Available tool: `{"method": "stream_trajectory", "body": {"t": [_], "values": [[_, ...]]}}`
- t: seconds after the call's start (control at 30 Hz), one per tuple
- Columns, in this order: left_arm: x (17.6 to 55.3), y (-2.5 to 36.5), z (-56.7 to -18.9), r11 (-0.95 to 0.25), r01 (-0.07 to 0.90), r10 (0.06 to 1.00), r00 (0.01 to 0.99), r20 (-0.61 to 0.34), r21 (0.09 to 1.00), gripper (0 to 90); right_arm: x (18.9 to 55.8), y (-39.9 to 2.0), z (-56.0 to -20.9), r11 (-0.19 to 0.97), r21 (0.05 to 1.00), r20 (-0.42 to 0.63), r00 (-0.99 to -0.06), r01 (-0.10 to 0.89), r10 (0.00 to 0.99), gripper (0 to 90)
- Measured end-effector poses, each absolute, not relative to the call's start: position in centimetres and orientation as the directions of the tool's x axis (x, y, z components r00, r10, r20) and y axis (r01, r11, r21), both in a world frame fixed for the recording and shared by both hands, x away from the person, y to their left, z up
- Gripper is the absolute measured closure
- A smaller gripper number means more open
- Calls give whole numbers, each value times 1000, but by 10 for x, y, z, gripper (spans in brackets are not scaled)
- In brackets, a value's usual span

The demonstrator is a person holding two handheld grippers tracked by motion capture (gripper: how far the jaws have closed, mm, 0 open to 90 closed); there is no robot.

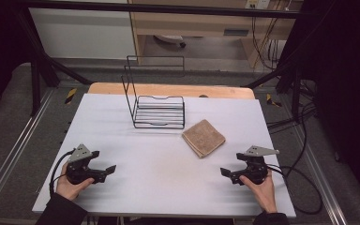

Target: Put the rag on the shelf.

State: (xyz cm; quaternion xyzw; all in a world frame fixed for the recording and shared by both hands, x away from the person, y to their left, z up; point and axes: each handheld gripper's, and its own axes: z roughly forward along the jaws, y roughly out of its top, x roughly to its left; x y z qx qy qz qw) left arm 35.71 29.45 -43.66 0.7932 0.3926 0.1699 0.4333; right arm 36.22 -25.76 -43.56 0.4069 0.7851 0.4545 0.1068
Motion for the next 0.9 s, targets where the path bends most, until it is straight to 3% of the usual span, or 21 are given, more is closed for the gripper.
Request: {"method": "stream_trajectory", "body": {"t": [0.5,0.9], "values": [[358,294,-437,-311,482,777,626,-73,819,73,374,-225,-429,297,791,137,-628,534,766,15],[358,294,-437,-315,482,777,626,-69,818,83,393,-192,-426,386,764,69,-660,517,748,136]]}}
